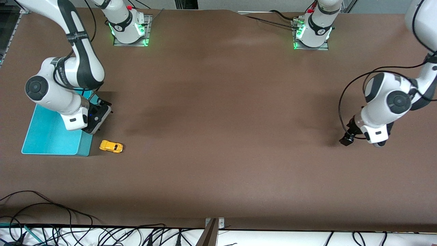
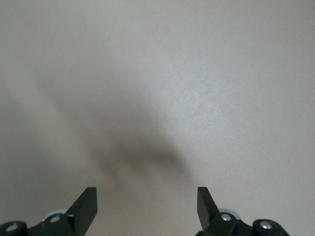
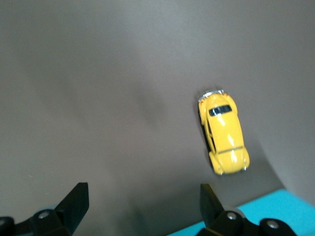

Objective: Wind up and store yellow beetle car
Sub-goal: 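Reach the right gripper to the car while the left gripper withdraws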

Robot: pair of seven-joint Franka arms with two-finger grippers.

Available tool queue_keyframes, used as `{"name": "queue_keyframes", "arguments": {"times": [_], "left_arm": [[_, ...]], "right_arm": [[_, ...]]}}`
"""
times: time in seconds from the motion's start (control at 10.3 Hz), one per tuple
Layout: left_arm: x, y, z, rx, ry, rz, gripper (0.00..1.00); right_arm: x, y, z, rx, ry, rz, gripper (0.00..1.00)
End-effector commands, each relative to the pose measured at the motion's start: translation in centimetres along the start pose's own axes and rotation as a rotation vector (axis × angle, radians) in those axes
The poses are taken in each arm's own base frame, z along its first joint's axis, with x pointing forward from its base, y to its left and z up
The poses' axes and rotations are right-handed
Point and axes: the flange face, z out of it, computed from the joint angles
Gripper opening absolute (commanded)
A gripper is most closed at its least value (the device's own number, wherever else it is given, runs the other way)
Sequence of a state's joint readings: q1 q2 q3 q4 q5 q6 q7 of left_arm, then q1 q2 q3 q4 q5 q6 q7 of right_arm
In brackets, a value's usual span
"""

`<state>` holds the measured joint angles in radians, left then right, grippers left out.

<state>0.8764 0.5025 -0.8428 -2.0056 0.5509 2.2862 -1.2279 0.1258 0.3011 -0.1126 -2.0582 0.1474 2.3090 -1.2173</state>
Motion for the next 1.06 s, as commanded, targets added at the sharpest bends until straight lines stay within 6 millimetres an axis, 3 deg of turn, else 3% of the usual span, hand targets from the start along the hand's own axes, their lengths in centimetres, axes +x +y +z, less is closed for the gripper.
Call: {"name": "queue_keyframes", "arguments": {"times": [0.0, 0.29, 0.58, 0.97], "left_arm": [[0.6, -0.9, -3.8, -0.026, -0.020, 0.150, 1.00], [0.9, -0.8, -7.8, -0.032, -0.021, 0.252, 1.00], [1.5, -0.9, -11.3, 0.068, -0.066, 0.512, 1.00], [1.1, -0.2, -15.8, 0.077, -0.107, 0.650, 0.96]], "right_arm": [[0.1, 2.5, 2.1, 0.027, 0.075, -0.145, 1.00], [1.1, 4.5, 3.9, 0.028, 0.122, -0.276, 1.00], [0.7, 6.7, 5.2, 0.019, 0.105, -0.297, 1.00], [0.6, 7.5, 6.7, -0.020, 0.063, -0.329, 1.00]]}}
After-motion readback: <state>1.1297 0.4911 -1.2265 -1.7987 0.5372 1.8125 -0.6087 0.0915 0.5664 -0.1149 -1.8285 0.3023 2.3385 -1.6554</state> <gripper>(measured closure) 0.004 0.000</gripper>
